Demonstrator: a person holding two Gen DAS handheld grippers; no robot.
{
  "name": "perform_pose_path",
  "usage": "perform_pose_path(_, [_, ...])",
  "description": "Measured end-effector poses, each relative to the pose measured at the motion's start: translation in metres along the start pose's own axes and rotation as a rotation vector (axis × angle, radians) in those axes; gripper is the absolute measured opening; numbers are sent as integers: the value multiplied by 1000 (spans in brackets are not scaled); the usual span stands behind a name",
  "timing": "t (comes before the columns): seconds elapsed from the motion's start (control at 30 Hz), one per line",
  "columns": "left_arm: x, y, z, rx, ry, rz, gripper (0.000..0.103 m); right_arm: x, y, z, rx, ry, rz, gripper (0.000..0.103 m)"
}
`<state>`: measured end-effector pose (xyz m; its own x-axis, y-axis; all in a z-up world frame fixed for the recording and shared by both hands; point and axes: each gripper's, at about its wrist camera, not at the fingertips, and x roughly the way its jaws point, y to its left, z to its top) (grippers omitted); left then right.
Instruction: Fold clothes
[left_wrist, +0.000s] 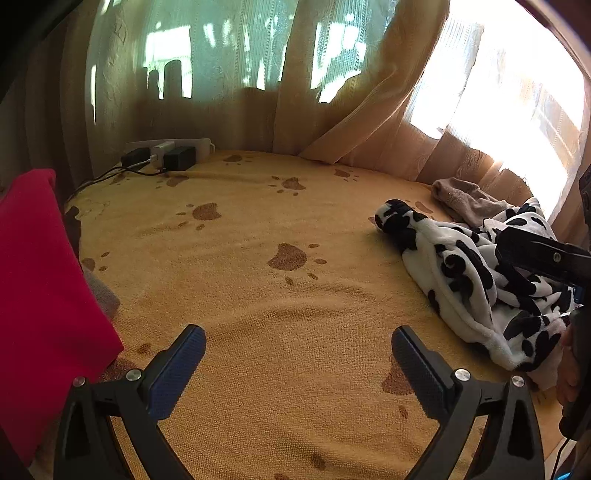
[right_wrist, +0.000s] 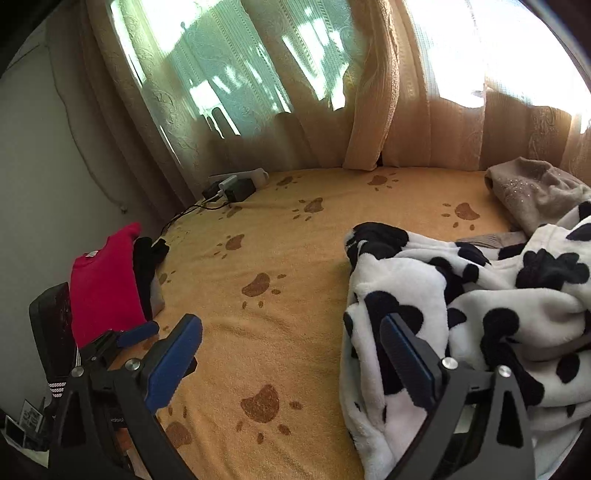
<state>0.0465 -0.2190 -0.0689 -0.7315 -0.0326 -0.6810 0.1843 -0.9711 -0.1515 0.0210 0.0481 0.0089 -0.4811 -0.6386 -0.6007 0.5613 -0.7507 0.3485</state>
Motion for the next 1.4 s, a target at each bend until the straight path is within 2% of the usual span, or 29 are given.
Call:
perform_pose_path(0.13, [-7,-12,2,21,-12,-7,102,-18,2,-11,0,-34,-36,100])
perform_pose_path(0.3, [-11,-27,5,53,-17,-23,102,-54,12,-52,-115,-71,-157,103])
perform_pose_path(0.4, [-7,-44,7,86,-1,-44,102,-78,3,-81,-145,-96,-262,103])
perform_pose_path(0.47, [-3,-58,8,118,13,-66,102,-99,-12,-97,-128,-133,-333,103])
perform_pose_path(0.63, [16,-96,2,183,74,-116,102,-153,-70,-115,60,-234,-414,103])
perform_pose_path(0.77, [40,-107,2,138,182,-185,102,-184,-105,-117,182,-292,-419,103])
perform_pose_path(0.8, [45,-109,3,118,202,-200,102,-188,-109,-116,180,-302,-413,103])
perform_pose_path(0.9, [57,-111,11,69,223,-178,102,-182,-114,-108,121,-299,-426,103])
perform_pose_path(1.0, [69,-112,20,35,222,-151,102,-157,-120,-107,84,-200,-421,103])
perform_pose_path(1.17, [89,-110,30,5,232,-139,102,-133,-110,-121,11,-40,-337,103])
perform_pose_path(1.27, [107,-105,28,-35,295,-193,102,-141,-104,-115,-50,-3,-340,103])
perform_pose_path(1.33, [108,-107,29,-26,272,-195,102,-153,-106,-98,-34,-37,-327,103])
perform_pose_path(1.4, [108,-108,29,-10,261,-189,102,-168,-112,-74,-21,-113,-349,103])
